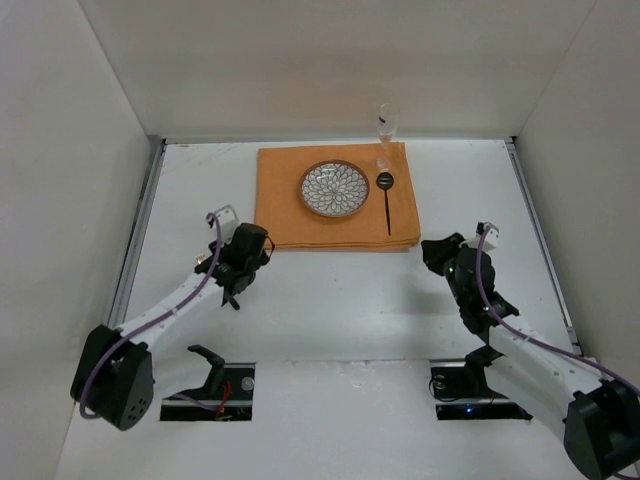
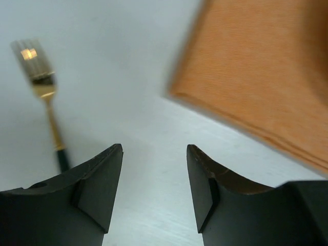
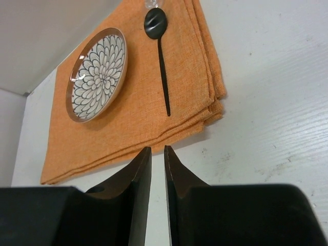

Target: Set the dinner table for one person

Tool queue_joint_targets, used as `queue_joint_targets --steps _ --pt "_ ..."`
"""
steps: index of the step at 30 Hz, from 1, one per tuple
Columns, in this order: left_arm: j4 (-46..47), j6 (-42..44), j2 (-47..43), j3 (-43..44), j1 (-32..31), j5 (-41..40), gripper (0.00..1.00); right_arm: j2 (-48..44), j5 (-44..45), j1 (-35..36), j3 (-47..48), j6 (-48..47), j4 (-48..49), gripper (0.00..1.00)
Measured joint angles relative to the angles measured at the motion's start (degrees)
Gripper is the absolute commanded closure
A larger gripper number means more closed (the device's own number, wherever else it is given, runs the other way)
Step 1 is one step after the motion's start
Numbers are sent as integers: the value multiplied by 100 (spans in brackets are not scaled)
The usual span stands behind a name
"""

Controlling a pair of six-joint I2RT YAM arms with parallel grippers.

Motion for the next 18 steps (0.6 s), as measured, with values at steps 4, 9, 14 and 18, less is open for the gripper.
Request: queue_joint_targets --steps 4,9,14,18 --pt "-787 -201 -673 -577 474 -52 48 13 0 11 2 -2 20 77" --pt "-1386 -402 -879 -870 863 -9 50 210 -9 81 4 -31 70 75" --pt "-1576 -505 -874 -914 1019 42 56 361 -42 166 9 -79 85 73" --pt "-1554 -546 -793 -916 1054 138 62 398 -66 199 24 -109 98 73"
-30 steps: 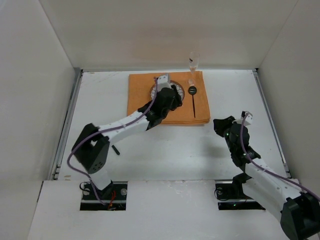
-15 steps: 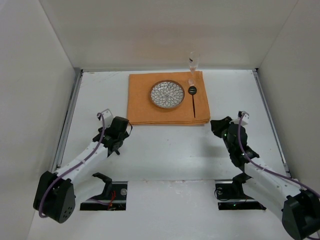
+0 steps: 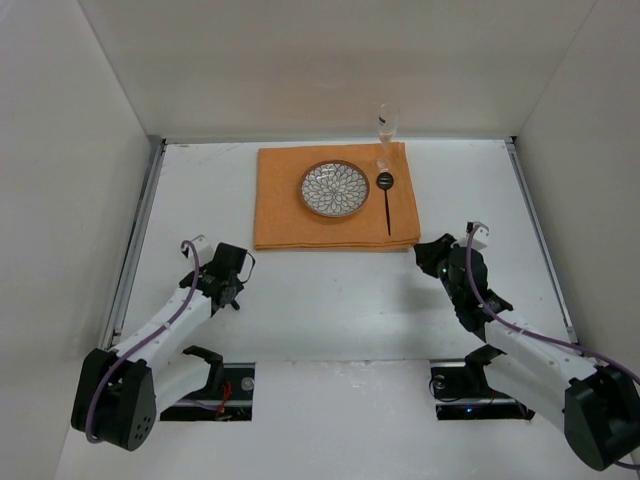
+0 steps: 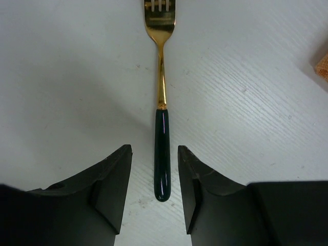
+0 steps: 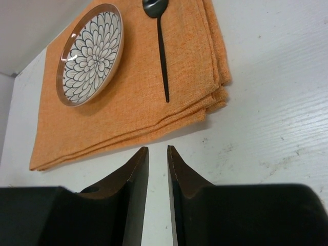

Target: Set the dinner table for one person

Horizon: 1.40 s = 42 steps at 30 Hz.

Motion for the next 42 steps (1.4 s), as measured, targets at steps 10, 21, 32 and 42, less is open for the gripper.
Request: queue_joint_targets --steps 10,21,32,42 --pt "275 -17 496 -4 90 295 66 -59 -4 0 4 -4 101 73" --pt "754 -11 601 -212 216 402 86 -376 -4 -7 4 -39 96 72" --pt "876 227 162 -341 -11 431 100 -616 0 -42 4 -42 76 71" --pt "1550 1261 695 898 -1075 212 100 -422 0 -39 4 -44 85 71"
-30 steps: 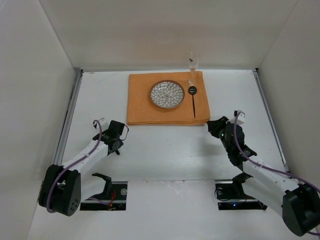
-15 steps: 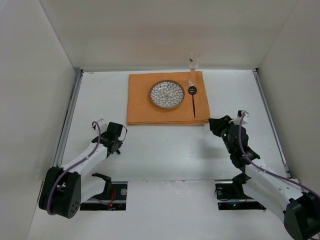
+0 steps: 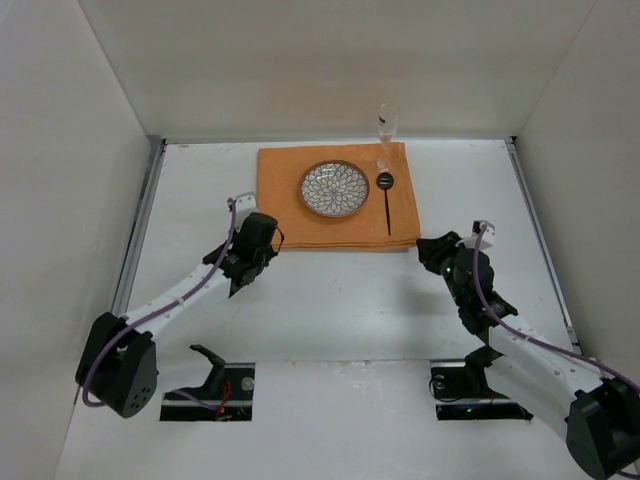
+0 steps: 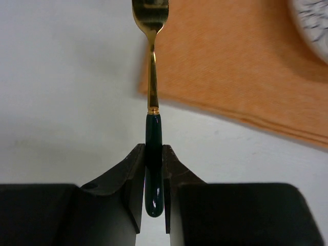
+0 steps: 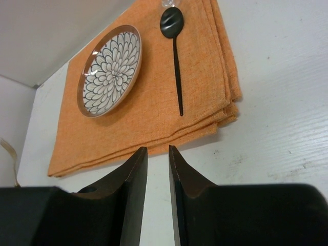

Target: Set the dinner table for one person

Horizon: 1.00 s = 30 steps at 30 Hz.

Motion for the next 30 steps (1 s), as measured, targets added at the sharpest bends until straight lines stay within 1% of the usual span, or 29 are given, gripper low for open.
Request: queue_joint_targets --steps 5,8,11,15,21,25,30 --pt "654 774 1128 1196 -149 267 99 81 13 13 0 -46 4 70" --pt "892 1086 1934 1886 -46 695 98 120 37 52 2 -87 4 70" --pt "986 1316 2632 2365 127 1099 98 142 48 76 2 -107 2 69" --pt "951 1493 3189 2612 367 1381 98 157 50 76 4 -116 0 69" --pt "800 1742 3554 2900 621 1517 97 157 48 79 9 -146 2 69" --pt "780 1825 3912 3261 704 1545 97 168 48 83 11 -149 0 69" --pt "686 1891 4251 3364 726 1543 97 190 48 94 15 -149 0 69"
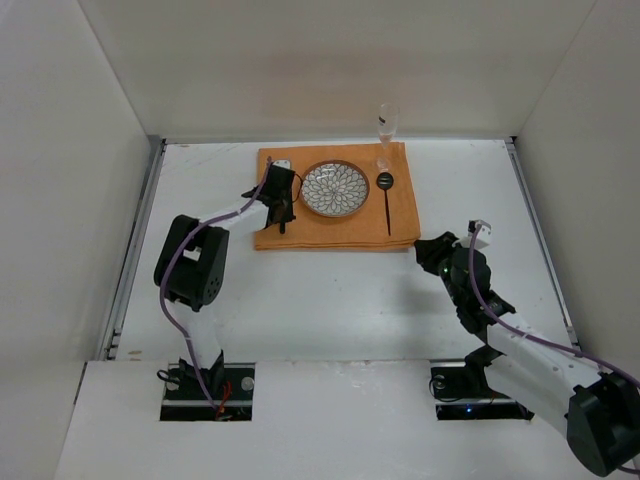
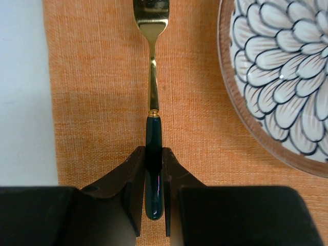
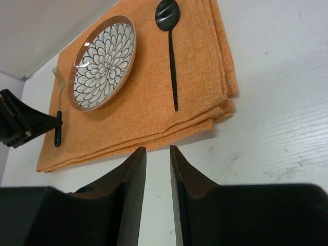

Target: Set the dinner table for one person

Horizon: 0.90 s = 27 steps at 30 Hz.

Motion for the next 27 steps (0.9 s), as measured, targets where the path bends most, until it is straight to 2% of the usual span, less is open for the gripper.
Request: queue_joint_targets --steps 20,23,27 --pt "-107 74 352 92 81 -35 95 4 2 20 4 0 2 69" --pt "-105 74 352 92 81 -35 90 4 2 20 4 0 0 69" --pt "-98 66 352 92 81 -72 75 4 2 20 4 0 2 68"
